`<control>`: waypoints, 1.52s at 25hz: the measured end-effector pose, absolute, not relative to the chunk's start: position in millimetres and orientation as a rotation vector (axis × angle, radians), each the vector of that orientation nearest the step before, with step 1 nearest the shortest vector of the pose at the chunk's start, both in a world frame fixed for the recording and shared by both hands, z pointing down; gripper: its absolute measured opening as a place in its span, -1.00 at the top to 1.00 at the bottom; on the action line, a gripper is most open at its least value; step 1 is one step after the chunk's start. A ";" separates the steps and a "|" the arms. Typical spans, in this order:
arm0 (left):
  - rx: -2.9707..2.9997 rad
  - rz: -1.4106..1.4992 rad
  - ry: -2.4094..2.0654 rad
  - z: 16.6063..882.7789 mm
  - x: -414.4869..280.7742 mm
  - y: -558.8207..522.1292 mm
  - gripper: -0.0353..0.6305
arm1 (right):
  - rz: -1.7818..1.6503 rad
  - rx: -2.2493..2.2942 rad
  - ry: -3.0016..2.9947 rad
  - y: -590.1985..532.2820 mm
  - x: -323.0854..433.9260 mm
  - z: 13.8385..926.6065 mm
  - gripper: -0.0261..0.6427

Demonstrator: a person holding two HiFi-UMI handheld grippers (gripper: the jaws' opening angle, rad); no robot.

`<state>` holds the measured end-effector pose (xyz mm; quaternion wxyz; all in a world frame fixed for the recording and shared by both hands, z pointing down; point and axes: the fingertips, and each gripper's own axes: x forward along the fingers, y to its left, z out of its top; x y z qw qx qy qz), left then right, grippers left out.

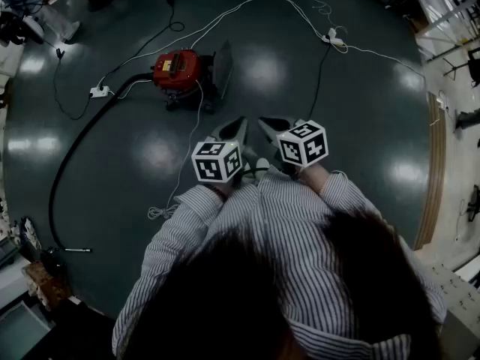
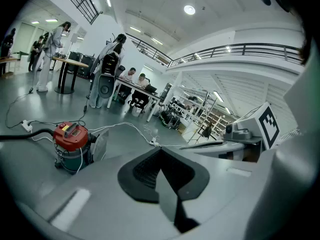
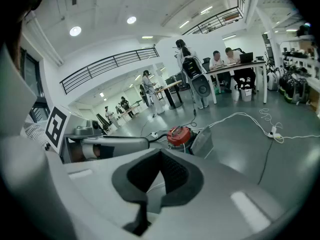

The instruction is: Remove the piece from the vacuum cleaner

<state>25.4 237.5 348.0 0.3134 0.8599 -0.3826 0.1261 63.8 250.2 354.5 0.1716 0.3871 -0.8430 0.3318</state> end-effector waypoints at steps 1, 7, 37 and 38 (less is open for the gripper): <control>2.262 0.325 -1.009 348.3 24.3 236.4 0.88 | 0.941 1.104 -2.394 248.6 64.2 353.6 0.92; 2.220 0.309 -1.011 352.9 20.4 232.9 0.88 | 0.957 1.081 -2.414 245.1 64.2 350.9 0.92; 2.109 0.267 -0.970 382.7 61.5 238.2 0.88 | 1.102 0.982 -2.406 244.8 101.4 383.1 0.92; 2.094 0.265 -0.972 385.9 62.3 237.7 0.88 | 1.122 0.970 -2.396 246.5 103.2 387.6 0.92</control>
